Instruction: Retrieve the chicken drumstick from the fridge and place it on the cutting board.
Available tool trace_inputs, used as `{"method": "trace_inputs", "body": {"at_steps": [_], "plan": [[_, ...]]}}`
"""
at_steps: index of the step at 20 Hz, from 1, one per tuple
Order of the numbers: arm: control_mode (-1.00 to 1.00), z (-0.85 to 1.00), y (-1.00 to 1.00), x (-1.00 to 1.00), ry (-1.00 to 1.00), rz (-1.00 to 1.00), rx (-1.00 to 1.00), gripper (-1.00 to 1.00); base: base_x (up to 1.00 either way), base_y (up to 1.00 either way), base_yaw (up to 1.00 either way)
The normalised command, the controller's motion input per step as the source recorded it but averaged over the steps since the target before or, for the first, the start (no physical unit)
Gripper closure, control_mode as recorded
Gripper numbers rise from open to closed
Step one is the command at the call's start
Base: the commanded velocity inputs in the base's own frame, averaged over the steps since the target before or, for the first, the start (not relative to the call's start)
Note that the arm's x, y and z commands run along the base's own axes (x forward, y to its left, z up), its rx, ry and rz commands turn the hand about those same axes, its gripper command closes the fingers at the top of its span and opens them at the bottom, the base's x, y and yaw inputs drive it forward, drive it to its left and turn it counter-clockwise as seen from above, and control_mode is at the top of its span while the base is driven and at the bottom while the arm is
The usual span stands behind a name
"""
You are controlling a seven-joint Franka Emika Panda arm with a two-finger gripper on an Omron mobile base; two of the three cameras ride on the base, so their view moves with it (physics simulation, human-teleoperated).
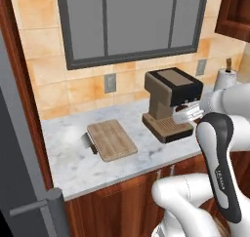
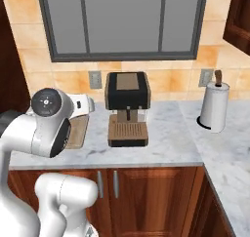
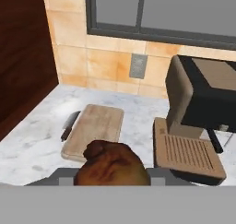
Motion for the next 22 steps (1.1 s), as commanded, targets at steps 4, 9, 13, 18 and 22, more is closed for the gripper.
{"method": "trace_inputs", "body": {"at_steps": [4, 9, 13, 18, 22], "plan": [[1.0, 0.0, 0.0, 0.0, 0.0, 0.0, 0.0, 1.0, 0.35, 0.66, 0.09], [1.0, 0.0, 0.0, 0.0, 0.0, 0.0, 0.0, 1.0, 0.01, 0.36, 0.01], [-1.0, -0.08, 0.08, 0.16, 0.07, 0.0, -0.05, 1.0, 0.0, 0.0, 0.0], [-1.0, -0.43, 0.28, 0.46, 0.23, 0.0, -0.13, 1.0, 0.0, 0.0, 0.0], [-1.0, -0.51, 0.23, 0.57, 0.2, 0.0, -0.16, 1.0, 0.0, 0.0, 0.0]]}}
